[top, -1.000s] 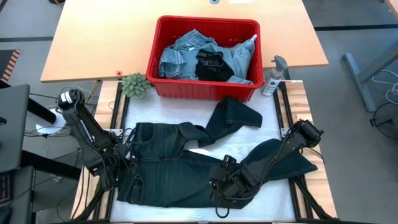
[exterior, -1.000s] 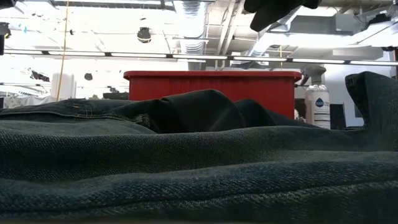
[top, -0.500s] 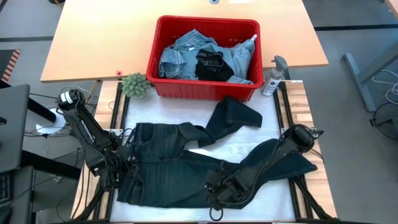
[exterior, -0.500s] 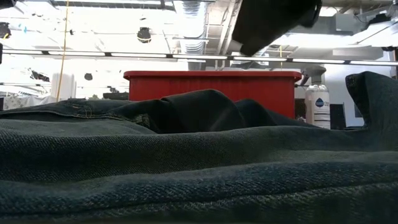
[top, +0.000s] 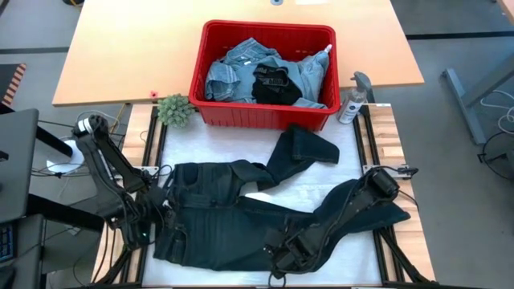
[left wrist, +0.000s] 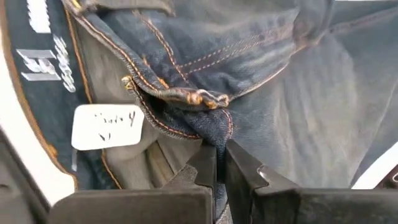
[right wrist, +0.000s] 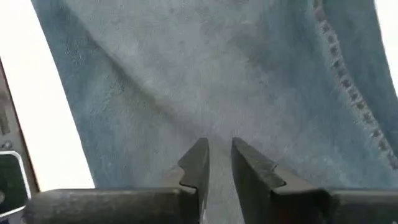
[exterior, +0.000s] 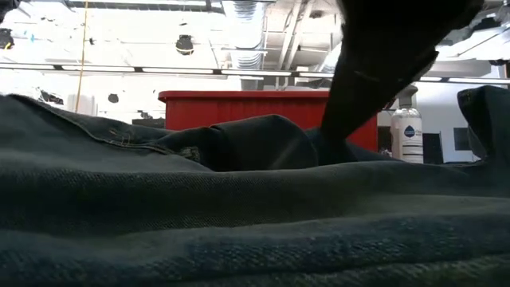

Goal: Fold Laundry from Bin
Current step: Fold the black pants

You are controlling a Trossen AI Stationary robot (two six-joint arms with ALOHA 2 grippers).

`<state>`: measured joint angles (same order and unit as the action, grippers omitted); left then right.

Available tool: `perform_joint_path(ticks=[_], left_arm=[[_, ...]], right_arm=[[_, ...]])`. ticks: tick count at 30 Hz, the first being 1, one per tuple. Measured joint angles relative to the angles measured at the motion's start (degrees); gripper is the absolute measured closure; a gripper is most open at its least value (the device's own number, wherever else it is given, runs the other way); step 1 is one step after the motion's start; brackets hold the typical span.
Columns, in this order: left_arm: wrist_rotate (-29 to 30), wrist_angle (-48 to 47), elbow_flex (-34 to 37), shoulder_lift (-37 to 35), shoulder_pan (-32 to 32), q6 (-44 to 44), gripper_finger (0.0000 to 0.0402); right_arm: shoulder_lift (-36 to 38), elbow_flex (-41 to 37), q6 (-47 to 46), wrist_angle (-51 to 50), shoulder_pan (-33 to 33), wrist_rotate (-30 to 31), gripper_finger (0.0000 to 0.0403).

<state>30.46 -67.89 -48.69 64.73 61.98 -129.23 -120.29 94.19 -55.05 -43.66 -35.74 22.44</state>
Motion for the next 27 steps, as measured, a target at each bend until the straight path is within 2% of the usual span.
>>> perform_joint_path(ticks=[6, 17, 23, 27], left_arm=[[-1.7, -12.8, -3.7, 0.0, -0.2, -2.0, 0.0401], [-5.9, -15.8, -4.6, 0.0, -0.2, -1.6, 0.0401], [-6.6, -20.3, -7.2, 0.0, -0.2, -0.9, 0.0401], [-9.8, -22.2, -7.2, 0.0, -0.2, -0.6, 0.0401]], right_arm=[[0.1, 0.0, -1.1, -0.1, -1.0, 0.0, 0.0343], [0.0, -0.2, -3.5, -1.2, -2.3, 0.0, 0.0368], [-0.1, -4.2, -9.4, 1.2, -3.2, -1.5, 0.0383], [-0.1, -7.5, -12.6, 5.2, -3.5, -3.2, 0.0383]])
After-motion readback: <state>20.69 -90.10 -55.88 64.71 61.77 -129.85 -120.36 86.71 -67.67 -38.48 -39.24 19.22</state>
